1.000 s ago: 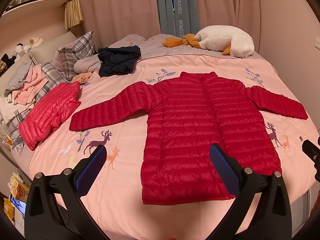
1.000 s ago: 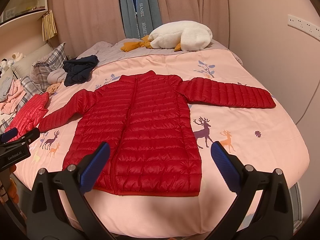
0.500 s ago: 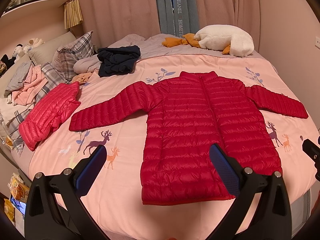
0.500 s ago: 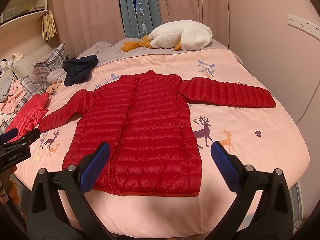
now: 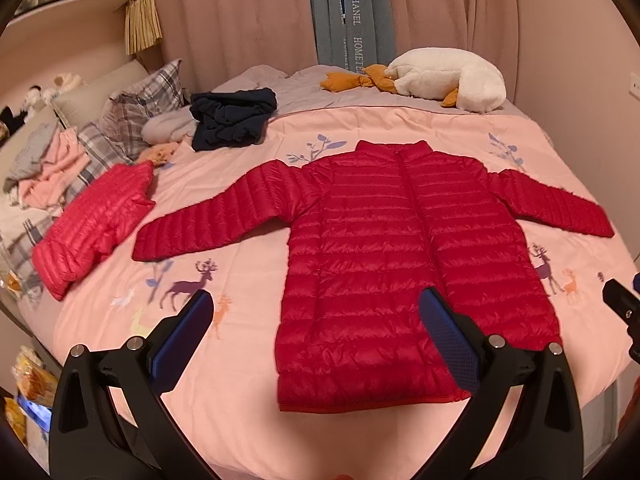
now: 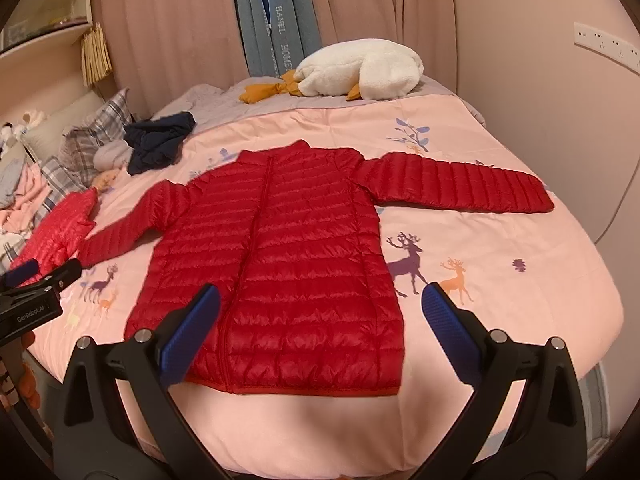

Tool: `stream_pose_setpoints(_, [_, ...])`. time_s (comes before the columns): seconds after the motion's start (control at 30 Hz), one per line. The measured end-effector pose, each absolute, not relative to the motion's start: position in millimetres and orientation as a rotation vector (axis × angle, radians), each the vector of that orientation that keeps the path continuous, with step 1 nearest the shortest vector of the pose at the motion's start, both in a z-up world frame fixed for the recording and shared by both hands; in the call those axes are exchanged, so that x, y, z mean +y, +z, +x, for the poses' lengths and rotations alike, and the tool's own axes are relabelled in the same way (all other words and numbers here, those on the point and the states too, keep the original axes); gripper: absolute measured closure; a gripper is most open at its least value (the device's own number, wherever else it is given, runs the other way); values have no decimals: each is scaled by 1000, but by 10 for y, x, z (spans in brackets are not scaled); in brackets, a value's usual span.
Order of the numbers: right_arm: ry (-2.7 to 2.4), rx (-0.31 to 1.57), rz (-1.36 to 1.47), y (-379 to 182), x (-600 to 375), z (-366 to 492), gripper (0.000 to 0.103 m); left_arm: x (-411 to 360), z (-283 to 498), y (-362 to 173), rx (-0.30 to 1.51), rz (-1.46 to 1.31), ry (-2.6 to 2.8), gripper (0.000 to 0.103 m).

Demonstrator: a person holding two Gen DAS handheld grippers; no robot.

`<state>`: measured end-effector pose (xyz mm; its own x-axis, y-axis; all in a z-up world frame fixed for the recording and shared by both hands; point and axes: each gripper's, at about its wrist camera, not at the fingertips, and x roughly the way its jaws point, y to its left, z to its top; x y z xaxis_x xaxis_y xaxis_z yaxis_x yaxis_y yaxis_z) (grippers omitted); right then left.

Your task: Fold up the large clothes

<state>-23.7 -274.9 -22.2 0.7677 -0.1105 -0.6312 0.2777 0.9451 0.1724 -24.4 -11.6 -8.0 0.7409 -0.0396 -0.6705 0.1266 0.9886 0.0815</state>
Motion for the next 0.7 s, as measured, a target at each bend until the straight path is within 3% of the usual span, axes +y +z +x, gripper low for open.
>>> stream_pose_setpoints(0.4, [201, 365, 663, -477, -3076, -94, 2, 1026, 632, -721, 799, -544, -226, 1])
stream_pose_setpoints(0.7, [301, 455, 650, -682, -2961, 189, 2, 2116, 1456, -1451, 814, -926, -124, 1])
